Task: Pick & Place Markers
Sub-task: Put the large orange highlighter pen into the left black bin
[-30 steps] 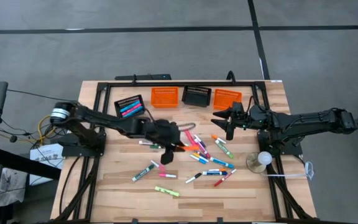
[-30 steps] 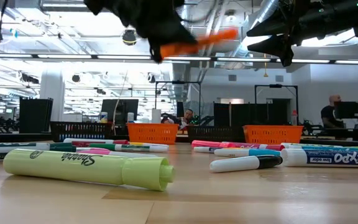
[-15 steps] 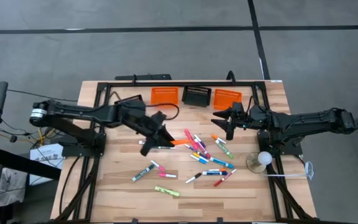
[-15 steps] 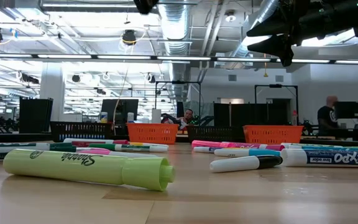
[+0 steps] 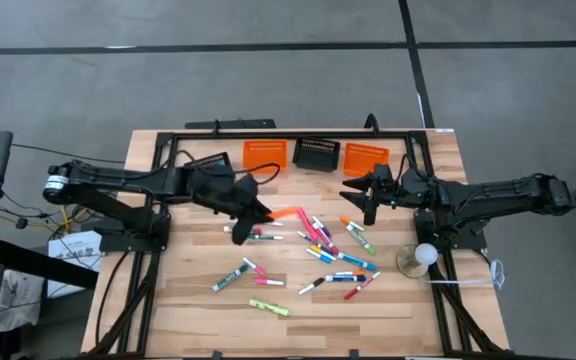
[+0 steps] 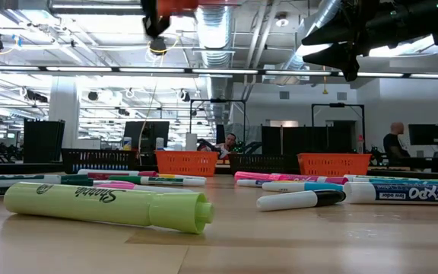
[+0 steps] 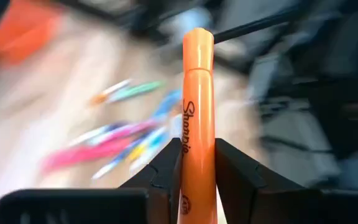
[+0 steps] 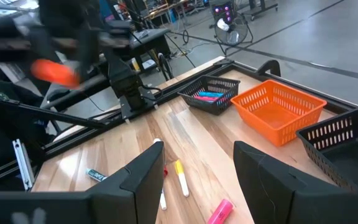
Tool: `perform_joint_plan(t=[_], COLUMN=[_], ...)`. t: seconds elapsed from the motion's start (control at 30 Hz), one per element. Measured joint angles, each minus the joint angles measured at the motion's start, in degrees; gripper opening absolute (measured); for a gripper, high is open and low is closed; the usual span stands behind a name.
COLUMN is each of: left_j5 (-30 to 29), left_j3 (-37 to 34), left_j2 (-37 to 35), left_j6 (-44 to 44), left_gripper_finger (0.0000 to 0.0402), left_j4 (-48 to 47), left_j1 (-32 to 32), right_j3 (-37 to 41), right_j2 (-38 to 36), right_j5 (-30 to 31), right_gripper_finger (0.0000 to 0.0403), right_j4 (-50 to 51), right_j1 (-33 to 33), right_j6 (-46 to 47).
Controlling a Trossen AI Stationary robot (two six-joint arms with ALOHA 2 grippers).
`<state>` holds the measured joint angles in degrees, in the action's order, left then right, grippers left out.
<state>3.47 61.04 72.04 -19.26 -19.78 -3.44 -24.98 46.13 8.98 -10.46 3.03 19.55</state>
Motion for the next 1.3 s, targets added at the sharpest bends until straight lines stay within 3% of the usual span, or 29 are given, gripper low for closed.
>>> perform_joint_plan(t=[0.2, 0.47, 0.7, 0.9, 1.3], left_j5=[-18.3, -27.6, -26.7, -19.5, -13.6], left_j3=[0.0, 0.0, -1.7, -9.2, -20.5], left_j2=[0.5, 0.5, 0.1, -3.3, -12.8], left_j6=[-0.9, 4.0, 10.6, 13.1, 23.3], left_gripper_finger=[0.0079, 0.0079, 0.0079, 0.0079, 0.0079], left_j4=[-16.4, -25.6, -28.0, -27.4, -20.8], left_j1=[0.7, 6.2, 17.4, 26.5, 36.2], right_j3=[0.0, 0.0, 0.0, 0.0, 0.0], right_j2=[0.0, 0.0, 0.0, 0.0, 0.0], right_j5=[0.0, 0.0, 0.0, 0.0, 0.0], right_gripper_finger=[0.0184, 0.0184, 0.0184, 0.0184, 0.0184], right_j4=[0.0, -0.1, -0.1, -0.1, -0.1], right_j1=[0.0, 0.0, 0.0, 0.0, 0.0], right_j6=[0.0, 0.0, 0.0, 0.0, 0.0])
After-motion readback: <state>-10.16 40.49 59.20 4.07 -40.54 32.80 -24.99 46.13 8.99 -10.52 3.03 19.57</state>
